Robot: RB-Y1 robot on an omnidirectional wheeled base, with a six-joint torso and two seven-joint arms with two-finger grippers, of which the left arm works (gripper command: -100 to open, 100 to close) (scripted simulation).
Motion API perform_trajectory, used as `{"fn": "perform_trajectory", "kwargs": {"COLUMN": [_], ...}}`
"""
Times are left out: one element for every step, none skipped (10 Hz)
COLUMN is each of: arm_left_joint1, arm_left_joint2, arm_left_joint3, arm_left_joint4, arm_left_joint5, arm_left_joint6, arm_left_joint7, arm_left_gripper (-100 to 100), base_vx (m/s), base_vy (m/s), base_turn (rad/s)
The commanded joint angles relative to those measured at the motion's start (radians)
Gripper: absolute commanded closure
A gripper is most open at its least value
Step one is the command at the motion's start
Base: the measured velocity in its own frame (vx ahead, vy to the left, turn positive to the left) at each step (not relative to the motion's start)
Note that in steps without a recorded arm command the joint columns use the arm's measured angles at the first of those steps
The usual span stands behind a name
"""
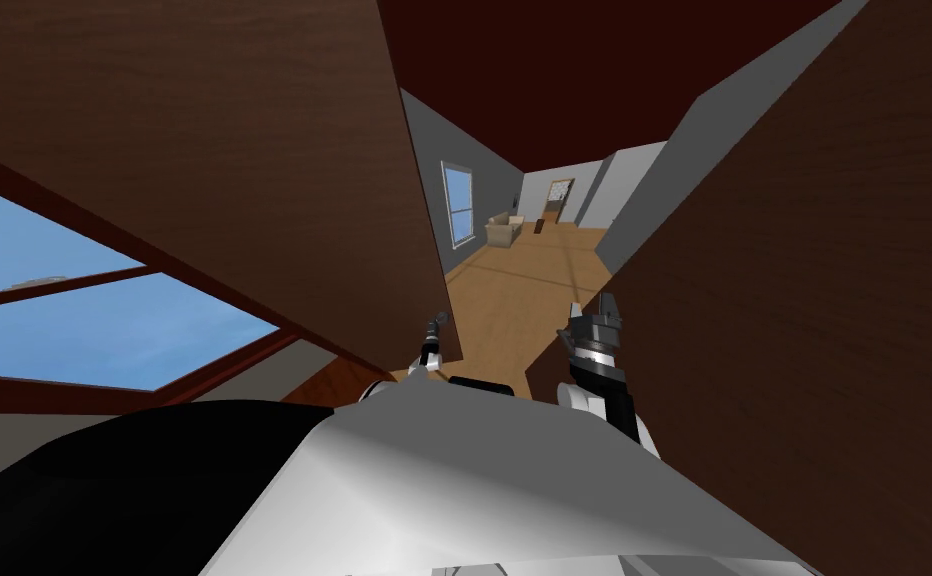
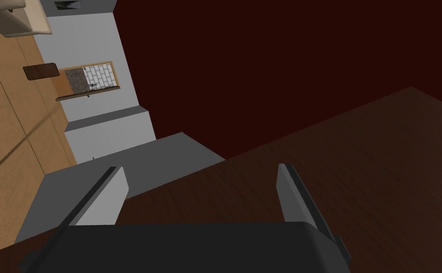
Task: Push the door open
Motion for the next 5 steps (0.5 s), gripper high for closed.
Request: {"fn": "perform_trajectory", "kwargs": {"arm_left_joint1": [-0.002, -0.003, -0.004, -0.004, -0.004], "arm_left_joint2": [0.011, 0.01, 0.008, 0.008, 0.008], "arm_left_joint3": [0.027, 0.039, 0.05, 0.05, 0.05], "arm_left_joint4": [-0.013, -0.013, -0.013, -0.013, -0.004], "arm_left_joint5": [0.015, 0.022, 0.03, 0.03, 0.03], "arm_left_joint6": [-0.01, -0.012, -0.015, -0.015, -0.015], "arm_left_joint7": [-0.021, -0.032, -0.044, -0.044, -0.044], "arm_left_gripper": [100, 100, 100, 100, 100], "base_vx": [0.198, 0.241, 0.221, 0.123, 0.041], "base_vy": [0.012, 0.007, -0.029, -0.021, 0.004], "base_turn": [0.059, 0.084, 0.078, 0.028, -0.006]}}
